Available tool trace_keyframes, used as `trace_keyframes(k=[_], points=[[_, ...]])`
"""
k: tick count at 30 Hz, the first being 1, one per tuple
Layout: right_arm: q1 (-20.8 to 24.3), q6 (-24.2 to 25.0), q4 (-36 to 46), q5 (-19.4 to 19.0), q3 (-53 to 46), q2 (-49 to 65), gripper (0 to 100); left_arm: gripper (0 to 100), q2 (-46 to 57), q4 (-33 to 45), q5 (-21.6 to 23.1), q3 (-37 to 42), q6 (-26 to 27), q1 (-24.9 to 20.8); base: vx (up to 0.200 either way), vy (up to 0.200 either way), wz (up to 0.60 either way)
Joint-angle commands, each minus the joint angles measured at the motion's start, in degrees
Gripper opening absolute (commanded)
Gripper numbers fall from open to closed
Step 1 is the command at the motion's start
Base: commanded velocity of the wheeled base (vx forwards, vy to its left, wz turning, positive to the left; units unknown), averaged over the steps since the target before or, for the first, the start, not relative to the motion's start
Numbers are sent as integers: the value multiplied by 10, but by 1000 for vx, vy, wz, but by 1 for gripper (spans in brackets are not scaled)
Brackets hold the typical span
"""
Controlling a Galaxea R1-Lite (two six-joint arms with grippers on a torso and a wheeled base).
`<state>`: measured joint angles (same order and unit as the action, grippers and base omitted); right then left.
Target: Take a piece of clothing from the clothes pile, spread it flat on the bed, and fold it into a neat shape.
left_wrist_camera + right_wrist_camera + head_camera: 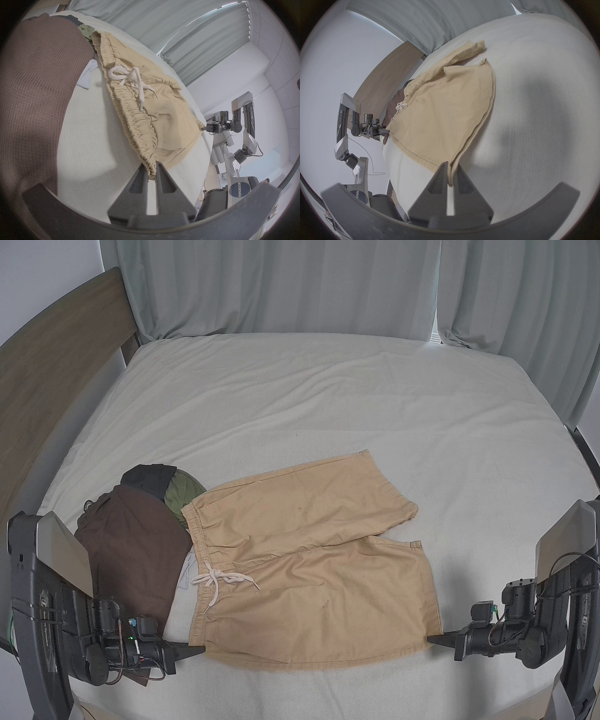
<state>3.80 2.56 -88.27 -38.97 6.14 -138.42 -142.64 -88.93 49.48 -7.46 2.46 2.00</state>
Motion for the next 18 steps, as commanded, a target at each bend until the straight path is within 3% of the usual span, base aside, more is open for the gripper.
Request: trace_keyframes(k=[1,9,18], points=[[-1,-1,-1,1,-5,0,0,0,1,0,1,4,-1,0,0,0,0],[-2,-5,-1,0,-36,20,0,0,7,0,40,41,1,1,0,0,0],[-26,-40,1,-3,-61,53,0,0,6,0,43,73,24,4,0,0,0]])
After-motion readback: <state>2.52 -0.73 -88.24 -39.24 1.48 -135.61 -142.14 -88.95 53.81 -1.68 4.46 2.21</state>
